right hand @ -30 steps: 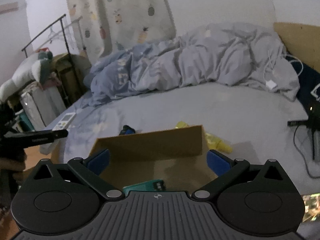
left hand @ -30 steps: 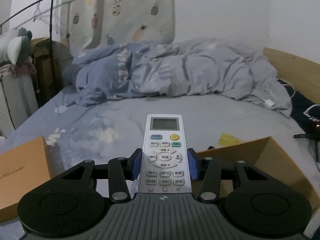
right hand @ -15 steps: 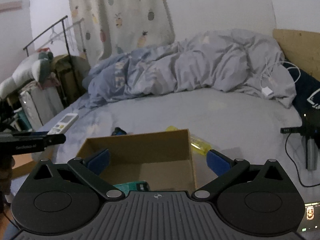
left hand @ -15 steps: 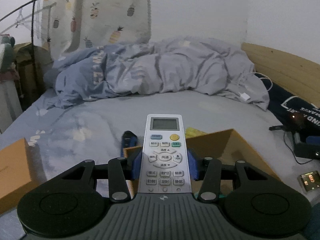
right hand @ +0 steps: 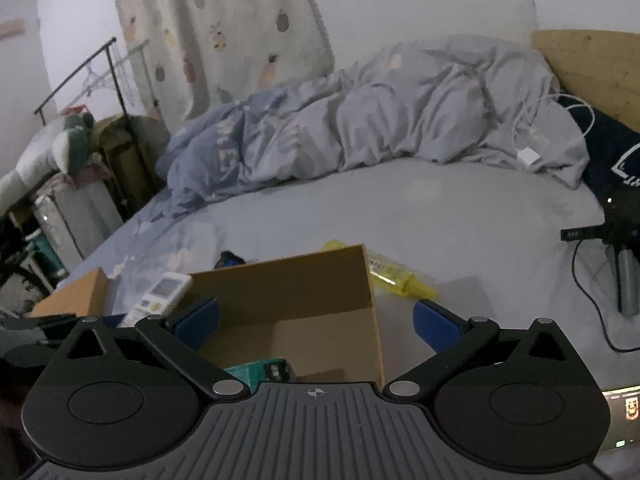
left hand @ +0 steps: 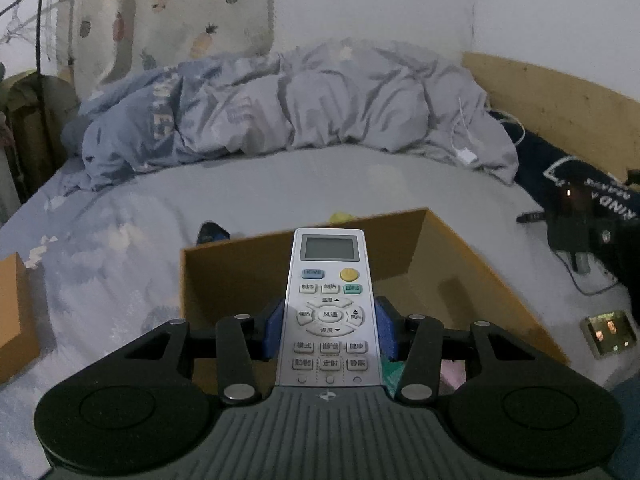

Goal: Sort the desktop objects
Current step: 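Lift the white remote with the left gripper and carry it over the box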

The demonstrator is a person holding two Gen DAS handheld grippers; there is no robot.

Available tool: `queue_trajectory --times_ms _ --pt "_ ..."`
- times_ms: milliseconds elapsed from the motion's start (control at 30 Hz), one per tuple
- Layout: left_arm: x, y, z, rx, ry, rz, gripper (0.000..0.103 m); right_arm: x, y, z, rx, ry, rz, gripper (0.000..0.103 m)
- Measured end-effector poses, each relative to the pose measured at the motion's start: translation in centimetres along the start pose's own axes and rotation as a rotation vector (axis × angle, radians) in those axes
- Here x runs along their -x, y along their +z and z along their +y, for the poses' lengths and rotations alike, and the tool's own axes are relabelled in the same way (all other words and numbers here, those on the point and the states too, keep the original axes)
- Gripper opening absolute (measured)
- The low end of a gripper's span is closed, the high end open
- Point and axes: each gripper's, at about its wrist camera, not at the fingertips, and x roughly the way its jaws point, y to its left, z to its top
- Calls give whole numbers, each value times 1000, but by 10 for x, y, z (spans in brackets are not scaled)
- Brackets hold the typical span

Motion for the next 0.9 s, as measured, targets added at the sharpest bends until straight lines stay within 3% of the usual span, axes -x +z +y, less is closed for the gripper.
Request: queue_trajectory --times_ms 567,900 --pt "-23 -30 -3 1 53 127 48 -6 -5 -2 -7 10 27 103" --pt "-32 -38 4 32 126 188 48 -8 -8 1 -1 15 39 103"
